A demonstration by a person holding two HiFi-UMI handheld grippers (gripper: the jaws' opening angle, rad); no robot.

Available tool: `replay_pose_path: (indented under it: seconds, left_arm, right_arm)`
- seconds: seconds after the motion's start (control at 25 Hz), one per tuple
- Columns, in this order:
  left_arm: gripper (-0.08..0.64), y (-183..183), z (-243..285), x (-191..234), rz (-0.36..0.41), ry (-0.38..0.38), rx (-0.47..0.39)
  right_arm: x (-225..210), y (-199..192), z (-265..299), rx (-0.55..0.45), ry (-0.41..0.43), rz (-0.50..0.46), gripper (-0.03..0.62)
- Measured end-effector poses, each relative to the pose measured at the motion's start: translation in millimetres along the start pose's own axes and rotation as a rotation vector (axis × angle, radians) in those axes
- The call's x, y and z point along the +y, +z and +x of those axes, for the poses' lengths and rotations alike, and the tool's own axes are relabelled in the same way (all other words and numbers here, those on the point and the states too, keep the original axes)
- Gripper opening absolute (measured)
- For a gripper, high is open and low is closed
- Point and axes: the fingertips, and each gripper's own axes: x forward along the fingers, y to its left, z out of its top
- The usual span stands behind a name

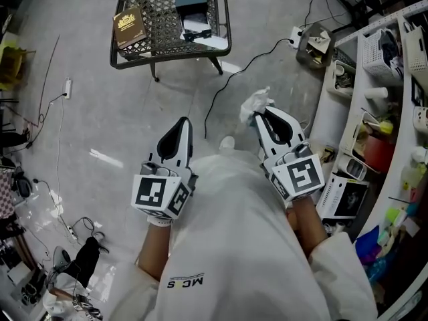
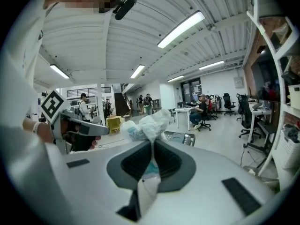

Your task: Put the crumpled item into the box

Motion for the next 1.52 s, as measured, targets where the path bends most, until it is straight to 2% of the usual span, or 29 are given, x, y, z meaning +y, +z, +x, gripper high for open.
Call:
replay_pose_path:
  seconds: [0.24,0.52,0.68,0.92,1.12,1.52]
  left_arm:
    - [0.020,-10,24,-18,0.008,-0.012,0.065]
    - [0.020,-2,78,-9,-0.004,-0.022,0.072]
    - [0.019,9,123,8,-0.023,-0.019,0.071]
    - [0.020,43,192,42,-0.069,0.022,0.046]
    - [0.020,71,238,78,-0.103,0.065,0.033]
    - [0.020,106,271,132,-0.119,0.196,-0.010]
  right_arm:
    - [-37,-1,2,0.015,-0.017,0.023,0.034]
    - [-68,0,34,0.016,-0.012,0.034,0.034]
    - [-91,1,68,0.052,0.010,0.045,0.034]
    - [-112,24,137,0.088,0.122,-0.007,0.034]
    - [-110,57,196,0.053,0.289,-0.016,0.034]
    - [-150,85,290,0.080,0.352,-0.091,0.034]
